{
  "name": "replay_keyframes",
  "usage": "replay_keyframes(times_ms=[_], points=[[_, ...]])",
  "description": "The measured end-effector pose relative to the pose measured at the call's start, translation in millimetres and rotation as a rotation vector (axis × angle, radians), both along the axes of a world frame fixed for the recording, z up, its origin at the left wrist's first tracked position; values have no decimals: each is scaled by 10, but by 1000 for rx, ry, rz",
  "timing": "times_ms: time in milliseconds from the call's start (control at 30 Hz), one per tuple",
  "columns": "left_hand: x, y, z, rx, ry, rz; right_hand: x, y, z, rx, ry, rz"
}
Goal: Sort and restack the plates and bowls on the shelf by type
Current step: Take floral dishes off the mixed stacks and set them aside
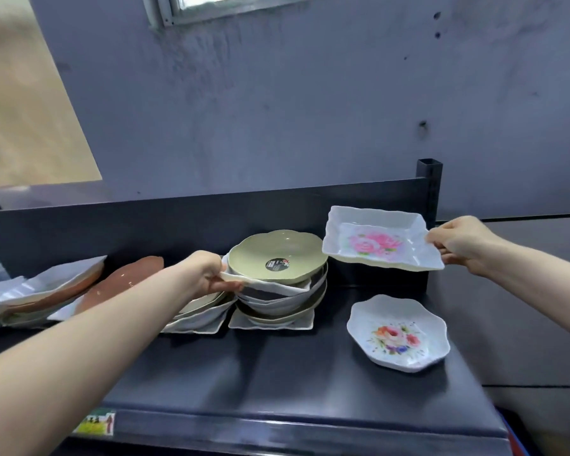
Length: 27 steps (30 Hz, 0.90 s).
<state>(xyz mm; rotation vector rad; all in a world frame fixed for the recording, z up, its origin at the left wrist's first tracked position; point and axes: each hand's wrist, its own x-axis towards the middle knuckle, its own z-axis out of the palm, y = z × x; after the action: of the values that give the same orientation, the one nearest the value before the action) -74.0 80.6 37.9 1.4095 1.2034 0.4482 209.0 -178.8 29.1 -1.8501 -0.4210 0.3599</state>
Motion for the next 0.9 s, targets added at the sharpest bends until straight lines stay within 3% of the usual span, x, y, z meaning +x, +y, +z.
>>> replay_keyframes(times_ms=[133,233,267,367,433,500,600,700,900], points=[[-35,101,-38,152,130,-9,-2,-28,-100,-30,14,-26],[-122,156,9,685,501,-94,-6,-123,-142,-56,8,-47],[-122,120,43,885,548,-107,6,-165,-155,-64,4,-52],[-14,-307,144,1171,264,-148,64,-290,-187,-72,-6,-75],[105,-750,102,1112,79,-294,115,-376,-215,-75,-2,-101],[238,-1148,-106,881,-8,-489,157,-465,-247,-81,5,-124],[455,-1468,-573,526,86,-645,180,-614,-294,-89,8,-147],[685,-1541,-958,260,155,-575,186,-789,-357,-110,8,-152],[1046,-1547,-1293,82,94,-334,280,-1126,-514,-151,17,-167]])
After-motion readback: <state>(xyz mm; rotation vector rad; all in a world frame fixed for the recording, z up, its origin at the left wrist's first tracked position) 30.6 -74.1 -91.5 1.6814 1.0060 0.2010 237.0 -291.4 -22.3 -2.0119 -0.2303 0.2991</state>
